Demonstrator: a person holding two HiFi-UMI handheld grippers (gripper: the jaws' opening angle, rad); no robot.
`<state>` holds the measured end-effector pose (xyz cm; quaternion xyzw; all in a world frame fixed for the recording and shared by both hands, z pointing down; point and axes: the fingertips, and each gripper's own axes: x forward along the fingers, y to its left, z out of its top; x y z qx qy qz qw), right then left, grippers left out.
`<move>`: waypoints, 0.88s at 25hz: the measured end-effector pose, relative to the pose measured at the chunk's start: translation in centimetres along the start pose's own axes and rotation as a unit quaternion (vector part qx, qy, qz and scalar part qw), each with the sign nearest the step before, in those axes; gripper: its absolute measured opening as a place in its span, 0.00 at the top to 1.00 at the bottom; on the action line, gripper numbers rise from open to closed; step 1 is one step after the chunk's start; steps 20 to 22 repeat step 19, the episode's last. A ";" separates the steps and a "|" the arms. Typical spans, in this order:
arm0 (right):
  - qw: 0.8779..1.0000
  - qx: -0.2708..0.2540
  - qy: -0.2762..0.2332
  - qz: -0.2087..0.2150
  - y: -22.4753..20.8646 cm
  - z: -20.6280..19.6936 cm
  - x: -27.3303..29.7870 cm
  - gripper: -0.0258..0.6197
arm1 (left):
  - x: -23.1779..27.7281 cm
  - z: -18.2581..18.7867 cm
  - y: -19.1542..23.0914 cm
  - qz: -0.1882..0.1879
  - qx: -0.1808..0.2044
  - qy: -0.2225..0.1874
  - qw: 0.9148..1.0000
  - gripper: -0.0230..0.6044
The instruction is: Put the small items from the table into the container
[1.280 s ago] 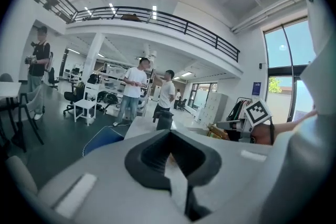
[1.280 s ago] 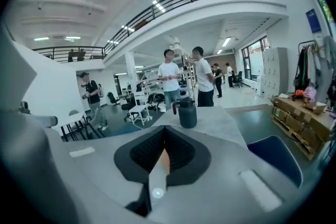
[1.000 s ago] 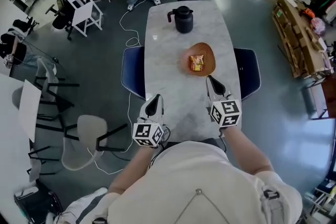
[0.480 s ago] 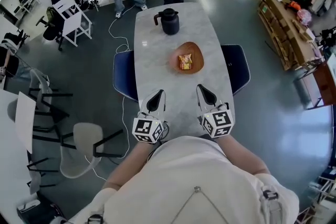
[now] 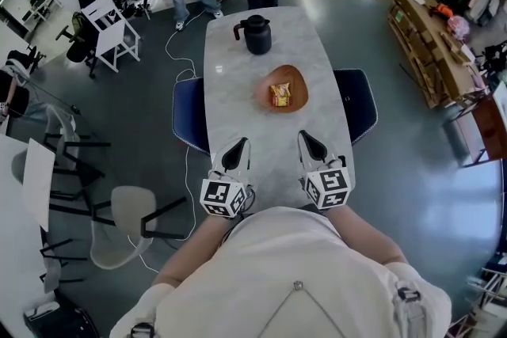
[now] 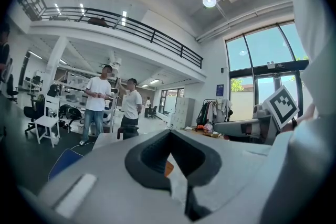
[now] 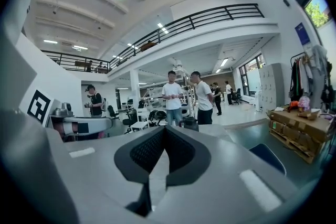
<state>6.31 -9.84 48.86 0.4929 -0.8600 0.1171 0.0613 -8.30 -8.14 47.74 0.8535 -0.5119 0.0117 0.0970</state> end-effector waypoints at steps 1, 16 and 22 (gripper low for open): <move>1.000 -0.002 0.000 0.001 0.2 0.0 0.0 0.92 | -0.1 -0.1 0.1 0.001 0.000 0.001 1.000 0.96; 1.000 -0.022 0.018 -0.003 0.5 -1.0 0.5 0.92 | -0.9 -0.5 1.0 0.018 -0.003 0.003 1.000 0.96; 1.000 -0.022 0.019 -0.003 0.4 -1.0 0.7 0.92 | -0.9 -0.6 1.1 0.020 -0.005 0.004 1.000 0.96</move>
